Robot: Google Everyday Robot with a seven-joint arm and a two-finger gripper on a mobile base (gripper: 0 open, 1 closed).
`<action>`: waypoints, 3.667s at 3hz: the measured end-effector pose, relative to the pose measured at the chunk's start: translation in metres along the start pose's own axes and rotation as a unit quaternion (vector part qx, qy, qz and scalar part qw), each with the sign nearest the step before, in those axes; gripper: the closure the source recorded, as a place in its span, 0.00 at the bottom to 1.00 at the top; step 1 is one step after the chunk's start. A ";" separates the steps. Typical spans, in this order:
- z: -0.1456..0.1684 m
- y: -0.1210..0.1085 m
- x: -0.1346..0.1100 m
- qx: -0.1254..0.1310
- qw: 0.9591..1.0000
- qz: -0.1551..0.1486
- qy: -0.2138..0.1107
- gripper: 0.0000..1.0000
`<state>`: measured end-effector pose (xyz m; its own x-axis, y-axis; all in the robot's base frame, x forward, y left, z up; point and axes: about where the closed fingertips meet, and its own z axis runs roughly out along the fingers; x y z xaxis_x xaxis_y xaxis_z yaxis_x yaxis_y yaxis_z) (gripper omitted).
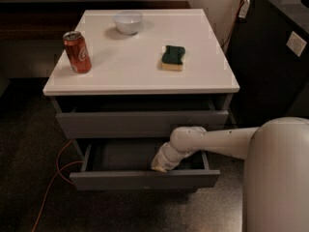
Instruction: Place coke can into middle drawer
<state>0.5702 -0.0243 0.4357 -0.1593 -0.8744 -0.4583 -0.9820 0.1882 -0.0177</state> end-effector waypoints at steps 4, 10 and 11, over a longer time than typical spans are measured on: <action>0.006 0.059 -0.014 -0.043 0.998 -0.031 -0.019 1.00; 0.006 0.127 -0.018 -0.084 0.994 -0.053 -0.036 1.00; -0.002 0.142 -0.019 -0.086 0.993 -0.054 -0.051 1.00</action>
Offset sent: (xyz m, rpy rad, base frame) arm -0.0650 0.0477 0.0083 0.0456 0.0949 0.1082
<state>0.4334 0.0181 0.4441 -0.0494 -0.8337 -0.5500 -0.9970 0.0082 0.0770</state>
